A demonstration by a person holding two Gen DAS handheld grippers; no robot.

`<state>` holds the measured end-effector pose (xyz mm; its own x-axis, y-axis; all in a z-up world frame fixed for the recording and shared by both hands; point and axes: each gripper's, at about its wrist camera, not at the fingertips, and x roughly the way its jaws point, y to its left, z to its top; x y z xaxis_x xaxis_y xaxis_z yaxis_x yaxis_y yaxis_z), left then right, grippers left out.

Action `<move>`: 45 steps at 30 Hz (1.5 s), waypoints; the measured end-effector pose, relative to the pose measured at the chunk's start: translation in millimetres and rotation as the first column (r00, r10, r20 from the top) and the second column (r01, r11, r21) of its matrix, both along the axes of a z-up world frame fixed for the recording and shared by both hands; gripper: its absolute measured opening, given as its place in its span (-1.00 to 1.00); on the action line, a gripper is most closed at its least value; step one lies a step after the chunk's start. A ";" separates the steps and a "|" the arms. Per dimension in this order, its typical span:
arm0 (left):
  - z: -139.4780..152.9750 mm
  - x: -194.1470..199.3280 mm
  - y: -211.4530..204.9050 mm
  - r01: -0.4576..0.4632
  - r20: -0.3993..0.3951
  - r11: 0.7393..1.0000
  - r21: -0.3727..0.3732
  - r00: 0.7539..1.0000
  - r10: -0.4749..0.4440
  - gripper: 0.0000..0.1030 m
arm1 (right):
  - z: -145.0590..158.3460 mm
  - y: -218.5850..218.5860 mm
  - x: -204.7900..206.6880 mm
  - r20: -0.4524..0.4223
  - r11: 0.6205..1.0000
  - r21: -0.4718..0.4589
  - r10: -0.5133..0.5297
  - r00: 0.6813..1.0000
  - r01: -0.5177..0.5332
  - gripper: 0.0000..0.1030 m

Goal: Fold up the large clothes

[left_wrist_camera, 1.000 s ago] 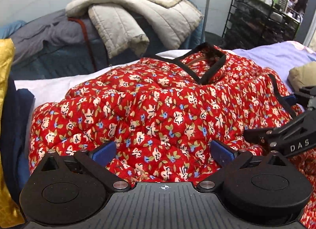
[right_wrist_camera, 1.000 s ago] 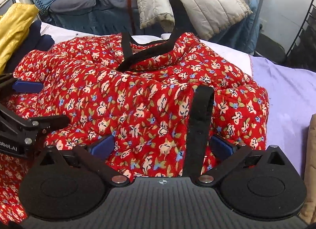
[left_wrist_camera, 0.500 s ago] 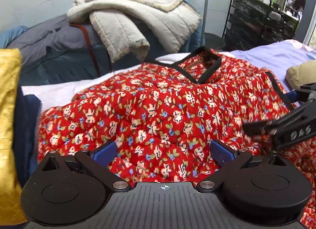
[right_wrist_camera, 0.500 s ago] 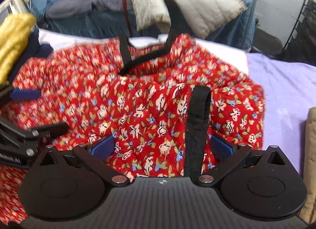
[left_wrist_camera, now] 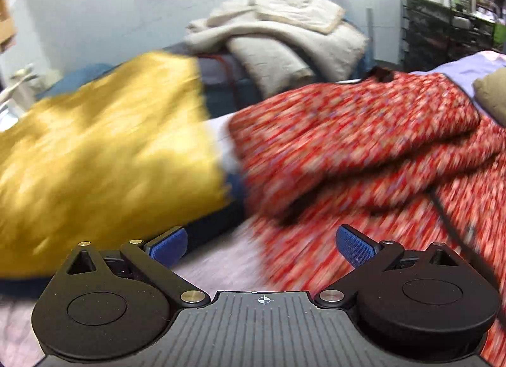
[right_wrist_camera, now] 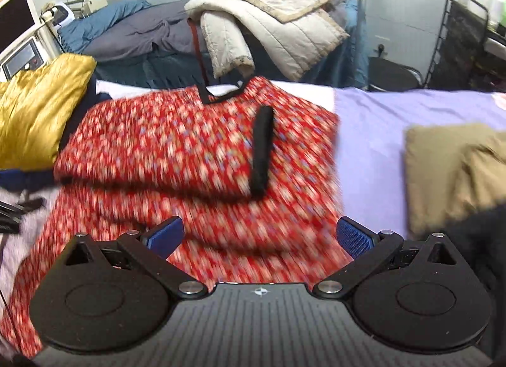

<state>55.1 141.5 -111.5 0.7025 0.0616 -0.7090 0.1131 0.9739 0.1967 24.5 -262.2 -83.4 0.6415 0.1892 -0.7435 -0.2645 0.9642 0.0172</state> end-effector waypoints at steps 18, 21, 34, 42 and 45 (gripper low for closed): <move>-2.2 -119.2 11.6 0.010 -0.226 0.985 -0.171 0.973 -0.049 1.00 | -30.8 -45.6 -153.3 -0.247 0.997 -0.009 -0.077 0.966 0.078 0.94; -11.4 -125.6 2.2 0.029 -0.274 0.979 -0.203 0.958 -0.085 1.00 | -38.1 -58.1 -166.7 -0.281 0.993 -0.005 -0.112 0.953 0.115 0.94; -54.4 -137.8 -6.3 -0.037 -0.389 0.974 -0.225 0.920 -0.055 1.00 | -84.4 -83.8 -180.4 -0.390 0.978 0.048 -0.170 0.905 0.204 0.94; -62.3 -135.1 -5.7 -0.082 -0.414 0.963 -0.257 0.909 -0.033 1.00 | -95.2 -85.2 -175.7 -0.420 0.984 0.016 -0.153 0.895 0.176 0.68; -58.1 -135.7 -3.5 -0.080 -0.415 0.959 -0.273 0.909 -0.042 1.00 | -95.7 -81.0 -175.8 -0.417 0.989 -0.002 -0.133 0.899 0.146 0.49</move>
